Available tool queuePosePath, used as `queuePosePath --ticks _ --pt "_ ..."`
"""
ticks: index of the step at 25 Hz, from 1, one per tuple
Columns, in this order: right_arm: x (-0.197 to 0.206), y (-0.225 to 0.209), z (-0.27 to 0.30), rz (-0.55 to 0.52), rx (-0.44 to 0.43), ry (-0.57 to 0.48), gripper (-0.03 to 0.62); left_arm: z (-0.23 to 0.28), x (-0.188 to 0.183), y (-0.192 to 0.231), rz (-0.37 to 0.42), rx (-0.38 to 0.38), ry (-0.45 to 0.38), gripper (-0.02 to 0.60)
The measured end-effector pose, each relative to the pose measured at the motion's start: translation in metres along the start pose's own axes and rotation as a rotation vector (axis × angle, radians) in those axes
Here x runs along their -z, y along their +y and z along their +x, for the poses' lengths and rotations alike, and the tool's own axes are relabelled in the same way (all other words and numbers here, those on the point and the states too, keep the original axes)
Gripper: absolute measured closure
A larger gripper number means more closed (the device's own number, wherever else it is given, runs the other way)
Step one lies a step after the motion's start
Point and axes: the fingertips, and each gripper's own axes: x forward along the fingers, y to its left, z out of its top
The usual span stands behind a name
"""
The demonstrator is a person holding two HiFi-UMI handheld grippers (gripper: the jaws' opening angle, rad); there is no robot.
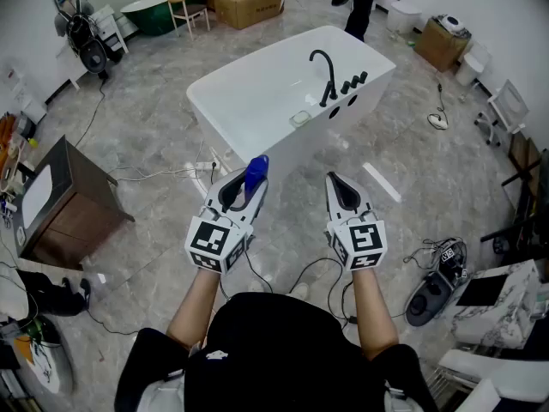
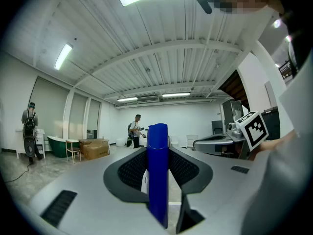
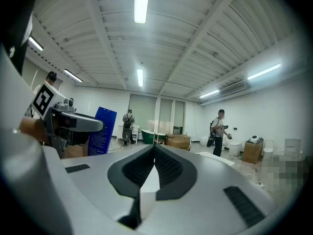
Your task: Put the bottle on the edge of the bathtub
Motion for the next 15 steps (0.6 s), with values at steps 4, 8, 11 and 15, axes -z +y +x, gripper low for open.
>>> queuePosePath --ticks 4,8,11,15 --pt "0.001 -0.003 -0.001 -0.018 -0.011 -0.011 0.572 0.003 -0.001 -0.006 -0.023 -0.002 0.000 0.430" --pt "0.003 -0.007 0.000 -0.013 -0.017 -0.008 0.572 0.008 0.001 -0.008 -0.021 -0.010 0.005 0.431" --pt "0.009 -0.016 -0.003 -0.002 -0.017 -0.005 0.572 0.012 0.004 -0.012 -0.036 -0.024 0.007 0.431" --pt "0.018 -0.034 -0.010 0.018 -0.023 -0.001 0.572 0.022 0.007 -0.023 -0.052 -0.054 0.006 0.431"
